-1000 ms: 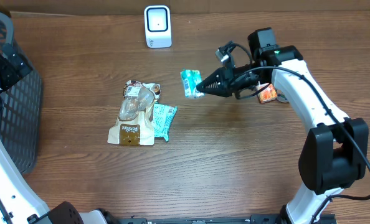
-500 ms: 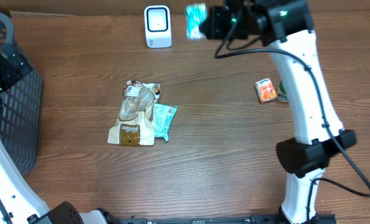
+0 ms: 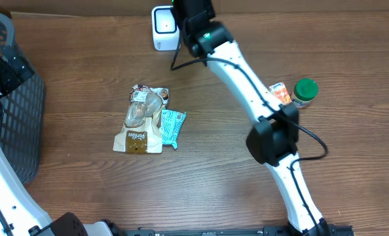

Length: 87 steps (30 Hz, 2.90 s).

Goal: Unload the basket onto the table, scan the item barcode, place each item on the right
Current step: 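Lift green wipes pack with right gripper and carry toward scanner, then hold green wipes pack in front of white scanner with right gripper, then place green wipes pack near jar at right and release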

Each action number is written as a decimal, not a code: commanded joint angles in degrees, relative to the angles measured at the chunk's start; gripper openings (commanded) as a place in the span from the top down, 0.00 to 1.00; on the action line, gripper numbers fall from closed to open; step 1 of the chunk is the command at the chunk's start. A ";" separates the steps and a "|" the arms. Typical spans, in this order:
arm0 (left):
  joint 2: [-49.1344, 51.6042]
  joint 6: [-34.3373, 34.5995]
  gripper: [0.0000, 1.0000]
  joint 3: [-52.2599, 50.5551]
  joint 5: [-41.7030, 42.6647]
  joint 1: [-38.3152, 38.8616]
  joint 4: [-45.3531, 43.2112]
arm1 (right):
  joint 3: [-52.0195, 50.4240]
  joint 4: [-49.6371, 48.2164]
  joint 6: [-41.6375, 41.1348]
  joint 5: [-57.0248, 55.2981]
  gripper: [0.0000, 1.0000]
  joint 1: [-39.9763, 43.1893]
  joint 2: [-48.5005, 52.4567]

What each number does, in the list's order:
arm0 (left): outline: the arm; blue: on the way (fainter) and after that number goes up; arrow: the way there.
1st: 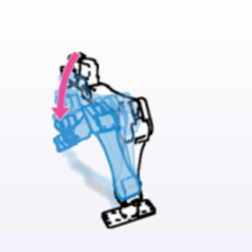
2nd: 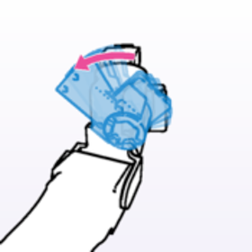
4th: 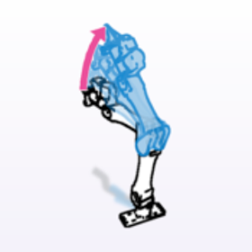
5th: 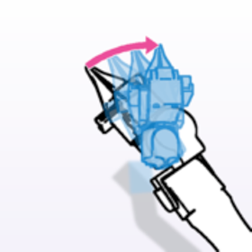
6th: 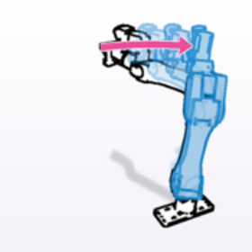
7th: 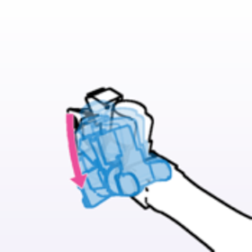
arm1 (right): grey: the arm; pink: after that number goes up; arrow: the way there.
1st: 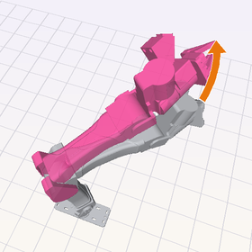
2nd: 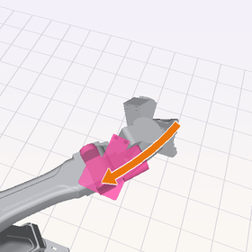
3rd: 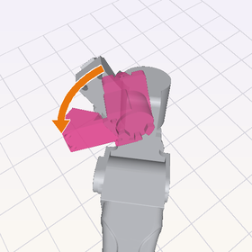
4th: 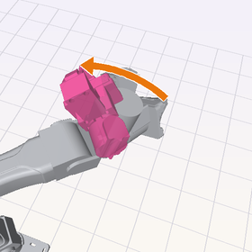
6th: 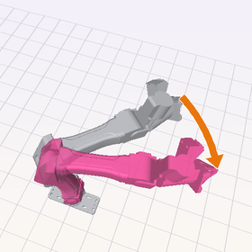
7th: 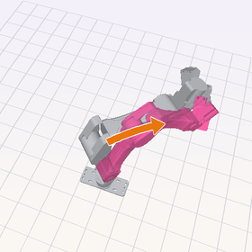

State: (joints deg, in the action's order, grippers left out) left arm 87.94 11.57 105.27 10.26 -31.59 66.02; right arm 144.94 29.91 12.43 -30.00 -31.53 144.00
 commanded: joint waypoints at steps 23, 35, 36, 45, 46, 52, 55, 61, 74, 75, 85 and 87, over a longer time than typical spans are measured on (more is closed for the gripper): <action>-0.20 -1.11 0.00 0.20 -0.17 0.11 -0.20 | -1.09 -12.79 27.10 7.80 0.96 -0.87 9.94; -0.20 -1.11 0.00 0.20 -0.17 0.11 -0.20 | -4.28 -15.10 38.64 6.71 0.96 -0.94 10.43; -0.20 -1.11 0.00 0.20 -0.17 0.11 -0.20 | -4.28 -15.10 38.66 6.73 0.96 -0.94 10.43; -0.20 -1.11 0.01 0.20 -0.17 0.11 -0.20 | -4.28 -15.13 38.62 6.58 0.96 -1.38 10.43; -0.20 -1.11 0.00 0.20 -0.17 0.11 -0.20 | -4.28 -15.10 38.62 6.49 0.96 -1.38 10.43; -0.20 -1.11 0.01 0.20 -0.17 0.11 -0.20 | -4.28 -14.19 31.76 6.32 0.96 -1.49 8.39; -0.20 -1.11 0.01 0.20 -0.17 0.11 -0.20 | -4.26 -11.47 25.55 7.96 0.96 -1.53 5.49; -0.20 -1.11 0.00 0.20 -0.17 0.11 -0.20 | -4.26 -0.70 7.56 16.15 0.96 -1.51 -4.83; -0.20 -1.11 0.00 0.20 -0.17 0.11 -0.20 | -4.26 50.99 -21.38 24.30 0.96 2.36 -21.86; -0.20 -1.11 0.01 0.20 -0.17 0.11 -0.20 | -4.28 54.84 -22.77 24.30 0.96 3.34 -21.64; -0.20 -1.11 0.00 0.20 -0.17 0.11 -0.20 | -17.73 63.21 -25.92 24.96 0.96 14.80 -19.96; -0.20 -1.11 0.00 0.20 -0.17 0.11 -0.20 | -21.46 61.75 -25.88 24.55 0.96 16.61 -19.96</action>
State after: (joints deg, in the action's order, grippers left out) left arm 87.94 11.57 105.27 10.31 -31.59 66.02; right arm 128.55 93.12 -12.49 -5.67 -17.45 123.57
